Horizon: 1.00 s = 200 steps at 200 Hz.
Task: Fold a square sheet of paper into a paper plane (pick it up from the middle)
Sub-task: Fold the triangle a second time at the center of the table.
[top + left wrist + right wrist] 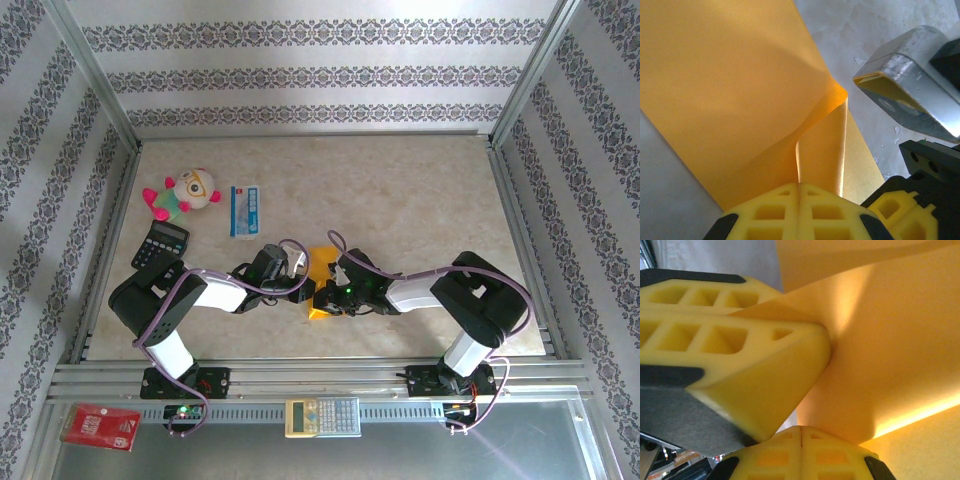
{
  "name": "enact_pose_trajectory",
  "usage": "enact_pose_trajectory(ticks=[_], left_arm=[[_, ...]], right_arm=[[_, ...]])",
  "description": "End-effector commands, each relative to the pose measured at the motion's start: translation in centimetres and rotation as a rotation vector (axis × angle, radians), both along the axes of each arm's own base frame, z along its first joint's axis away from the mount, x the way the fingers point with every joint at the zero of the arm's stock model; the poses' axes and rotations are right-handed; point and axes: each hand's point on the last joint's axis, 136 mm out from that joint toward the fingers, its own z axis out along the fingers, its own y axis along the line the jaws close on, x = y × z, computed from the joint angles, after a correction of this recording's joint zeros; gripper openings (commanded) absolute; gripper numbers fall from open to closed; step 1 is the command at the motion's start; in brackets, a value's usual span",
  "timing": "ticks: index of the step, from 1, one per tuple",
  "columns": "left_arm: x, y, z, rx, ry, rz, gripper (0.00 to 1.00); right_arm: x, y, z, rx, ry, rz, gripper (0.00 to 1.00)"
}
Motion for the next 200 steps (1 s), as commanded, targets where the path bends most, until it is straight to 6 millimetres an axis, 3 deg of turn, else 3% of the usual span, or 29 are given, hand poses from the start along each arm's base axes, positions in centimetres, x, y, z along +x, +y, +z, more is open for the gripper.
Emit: enact_pose_trajectory(ticks=[1, 53, 108, 130, 167, 200], left_arm=[[-1.9, 4.2, -5.8, 0.226, 0.130, 0.064, 0.00], [-1.8, 4.4, -5.9, 0.241, 0.125, 0.062, 0.00], [-1.8, 4.5, -5.9, 0.249, 0.124, 0.061, 0.00], [-1.7, 4.4, -5.9, 0.248, 0.123, 0.060, 0.00], [-1.7, 4.3, -5.9, 0.246, 0.124, 0.058, 0.00], [-1.7, 4.4, -5.9, 0.246, 0.124, 0.058, 0.00]], right_arm=[[-0.2, -0.2, -1.3, -0.031, -0.003, -0.016, 0.05], [-0.6, -1.1, -2.5, -0.079, 0.027, -0.020, 0.06], [0.2, 0.5, 0.9, 0.020, -0.019, -0.016, 0.07], [0.0, 0.9, 1.3, 0.037, -0.022, -0.011, 0.07], [-0.4, 1.1, 0.9, 0.037, -0.015, -0.010, 0.07], [-0.8, 0.4, -1.0, -0.013, 0.014, -0.022, 0.07]])
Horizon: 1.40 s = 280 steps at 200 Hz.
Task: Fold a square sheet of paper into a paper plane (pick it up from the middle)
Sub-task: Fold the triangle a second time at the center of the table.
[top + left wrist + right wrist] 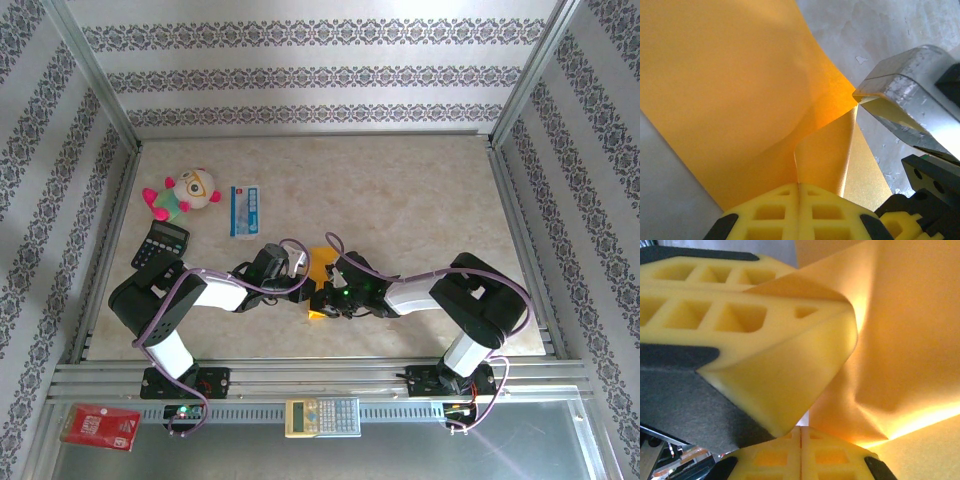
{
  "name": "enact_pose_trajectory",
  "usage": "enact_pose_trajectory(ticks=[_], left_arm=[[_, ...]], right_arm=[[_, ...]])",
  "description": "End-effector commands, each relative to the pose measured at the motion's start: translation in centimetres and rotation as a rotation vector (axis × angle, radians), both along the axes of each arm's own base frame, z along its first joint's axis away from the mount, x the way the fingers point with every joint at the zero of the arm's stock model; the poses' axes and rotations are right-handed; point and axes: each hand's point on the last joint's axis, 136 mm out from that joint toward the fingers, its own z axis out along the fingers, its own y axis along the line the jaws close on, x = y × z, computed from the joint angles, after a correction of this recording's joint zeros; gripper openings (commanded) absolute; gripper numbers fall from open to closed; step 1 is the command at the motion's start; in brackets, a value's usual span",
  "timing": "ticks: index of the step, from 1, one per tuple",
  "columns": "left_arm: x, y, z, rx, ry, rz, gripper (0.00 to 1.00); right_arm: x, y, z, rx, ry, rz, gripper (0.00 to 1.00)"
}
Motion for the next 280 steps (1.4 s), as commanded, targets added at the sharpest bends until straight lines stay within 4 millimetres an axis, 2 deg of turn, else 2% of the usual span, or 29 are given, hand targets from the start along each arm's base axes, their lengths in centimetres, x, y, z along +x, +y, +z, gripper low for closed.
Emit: enact_pose_trajectory(ticks=[1, 17, 33, 84, 112, 209, 255, 280], left_arm=[[-1.8, 4.4, -5.9, 0.236, 0.120, 0.063, 0.00], [-1.8, 4.4, -5.9, 0.236, 0.119, 0.063, 0.00], [-1.8, 4.3, -5.8, 0.236, 0.120, 0.061, 0.00], [-1.7, 4.3, -5.8, 0.235, 0.118, 0.065, 0.00], [-1.7, 4.3, -5.8, 0.234, 0.118, 0.064, 0.00], [-1.7, 4.5, -5.8, 0.244, 0.115, 0.062, 0.00], [-1.8, 4.5, -5.8, 0.247, 0.114, 0.062, 0.00], [-1.7, 4.5, -5.7, 0.245, 0.112, 0.062, 0.00]], right_arm=[[-0.1, -0.4, -1.4, -0.032, 0.005, -0.018, 0.07], [-0.5, -0.8, -2.4, -0.056, 0.029, -0.021, 0.07], [-0.6, -0.8, -2.6, -0.055, 0.037, -0.019, 0.07], [0.1, -0.4, -0.1, -0.002, -0.003, -0.022, 0.07], [-0.2, -0.1, 0.4, 0.010, -0.012, -0.018, 0.07], [-1.6, -0.9, -3.0, -0.067, 0.064, -0.025, 0.07], [-0.6, -0.3, -0.4, -0.020, 0.022, -0.029, 0.07], [-0.6, 0.1, 0.2, -0.006, 0.015, -0.027, 0.07]])
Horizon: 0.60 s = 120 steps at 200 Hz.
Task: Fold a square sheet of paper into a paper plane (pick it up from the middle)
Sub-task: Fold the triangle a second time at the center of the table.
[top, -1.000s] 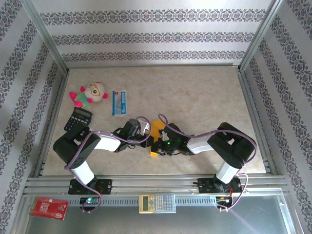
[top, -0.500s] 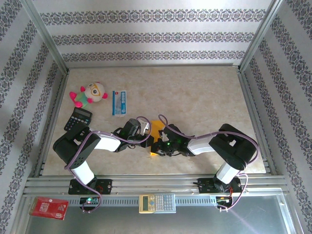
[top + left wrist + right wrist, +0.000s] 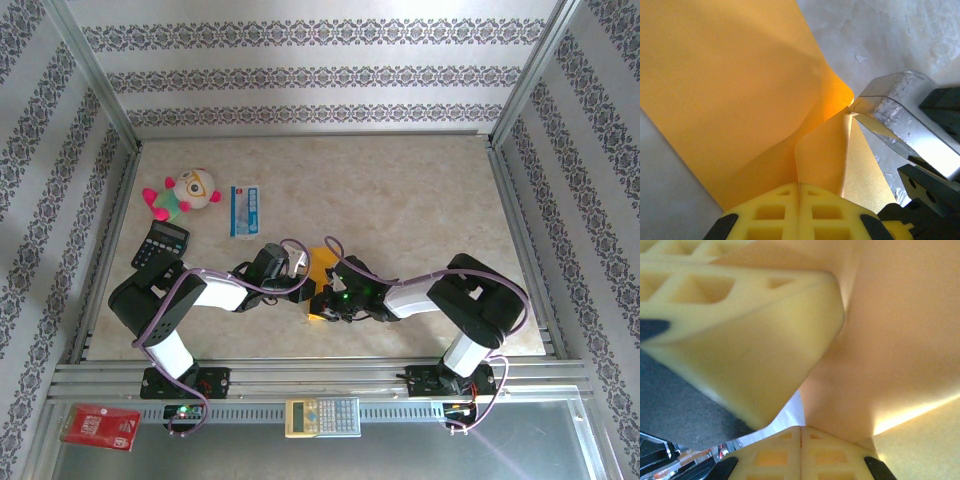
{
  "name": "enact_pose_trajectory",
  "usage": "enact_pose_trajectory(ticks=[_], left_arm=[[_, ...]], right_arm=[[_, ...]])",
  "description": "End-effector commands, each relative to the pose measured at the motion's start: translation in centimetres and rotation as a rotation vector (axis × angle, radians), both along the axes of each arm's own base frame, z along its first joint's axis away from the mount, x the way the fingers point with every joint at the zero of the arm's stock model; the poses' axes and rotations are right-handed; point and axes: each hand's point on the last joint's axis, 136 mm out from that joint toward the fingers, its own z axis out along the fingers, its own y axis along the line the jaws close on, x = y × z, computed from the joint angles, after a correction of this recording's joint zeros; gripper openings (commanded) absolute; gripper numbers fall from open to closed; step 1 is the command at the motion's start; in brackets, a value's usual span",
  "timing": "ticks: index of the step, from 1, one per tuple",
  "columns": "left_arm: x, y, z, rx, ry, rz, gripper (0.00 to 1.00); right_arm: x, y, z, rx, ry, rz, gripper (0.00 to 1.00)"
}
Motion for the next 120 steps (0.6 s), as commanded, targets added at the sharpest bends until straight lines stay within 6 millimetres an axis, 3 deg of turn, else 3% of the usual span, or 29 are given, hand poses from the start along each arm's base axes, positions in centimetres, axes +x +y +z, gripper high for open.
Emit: enact_pose_trajectory(ticks=[1, 42, 81, 120], left_arm=[[-1.7, 4.5, -5.7, 0.240, 0.116, 0.070, 0.00], [-1.8, 4.5, -5.8, 0.242, 0.118, 0.068, 0.00], [-1.8, 4.6, -5.9, 0.245, 0.118, 0.069, 0.00], [-1.7, 4.6, -5.9, 0.249, 0.118, 0.071, 0.00]], right_arm=[[0.2, 0.1, 0.8, 0.001, -0.007, -0.018, 0.07], [-0.1, 0.1, 0.0, -0.021, 0.012, -0.018, 0.07], [-1.0, -0.9, -2.1, -0.110, 0.068, -0.026, 0.05], [-1.8, -1.6, -3.1, -0.175, 0.095, -0.025, 0.04]])
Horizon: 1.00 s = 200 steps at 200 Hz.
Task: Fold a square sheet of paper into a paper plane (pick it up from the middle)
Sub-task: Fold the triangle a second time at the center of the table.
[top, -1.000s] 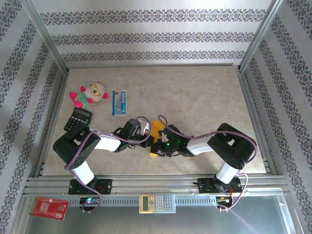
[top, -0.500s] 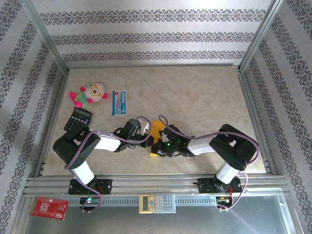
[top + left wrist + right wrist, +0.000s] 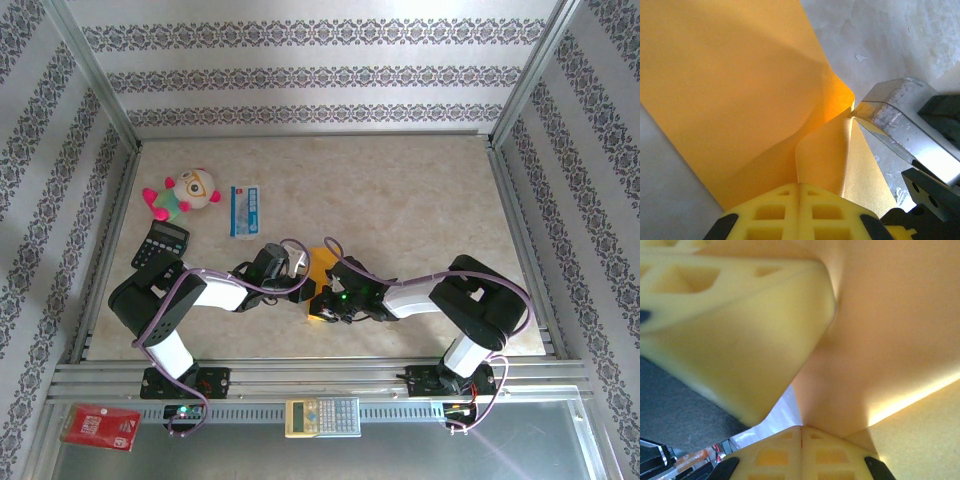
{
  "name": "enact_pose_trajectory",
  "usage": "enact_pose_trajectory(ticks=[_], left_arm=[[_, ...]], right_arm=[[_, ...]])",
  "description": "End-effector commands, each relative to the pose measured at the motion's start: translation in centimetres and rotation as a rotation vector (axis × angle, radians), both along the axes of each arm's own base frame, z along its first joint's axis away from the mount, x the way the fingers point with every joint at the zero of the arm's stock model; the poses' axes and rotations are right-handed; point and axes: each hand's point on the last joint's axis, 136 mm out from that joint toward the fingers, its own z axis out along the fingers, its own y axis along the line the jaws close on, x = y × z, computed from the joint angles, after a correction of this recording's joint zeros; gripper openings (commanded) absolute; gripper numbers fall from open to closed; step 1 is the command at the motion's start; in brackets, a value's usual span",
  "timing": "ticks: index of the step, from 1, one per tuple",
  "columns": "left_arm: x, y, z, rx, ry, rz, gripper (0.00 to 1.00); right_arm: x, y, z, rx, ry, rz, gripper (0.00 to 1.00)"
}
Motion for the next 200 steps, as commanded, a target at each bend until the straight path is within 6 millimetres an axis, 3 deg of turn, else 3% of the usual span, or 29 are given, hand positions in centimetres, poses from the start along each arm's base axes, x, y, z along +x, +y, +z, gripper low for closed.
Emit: enact_pose_trajectory(ticks=[1, 86, 115, 148, 200], left_arm=[[-1.7, 4.6, -6.0, 0.249, 0.121, 0.073, 0.00], [-1.6, 4.8, -6.1, 0.259, 0.120, 0.085, 0.00], [-1.6, 4.9, -6.2, 0.262, 0.121, 0.086, 0.00], [-1.5, 4.8, -6.2, 0.261, 0.119, 0.086, 0.00], [-1.6, 4.7, -6.2, 0.258, 0.122, 0.082, 0.00]], right_arm=[[-1.6, -1.6, -2.7, -0.129, 0.075, -0.006, 0.04], [-2.3, -1.1, -1.6, -0.133, 0.077, 0.034, 0.04], [-2.1, -0.3, -0.2, -0.082, 0.057, 0.042, 0.04], [-0.3, -0.2, 2.8, 0.013, 0.001, 0.013, 0.04], [4.7, -4.4, 3.9, 0.020, -0.077, -0.124, 0.04]])
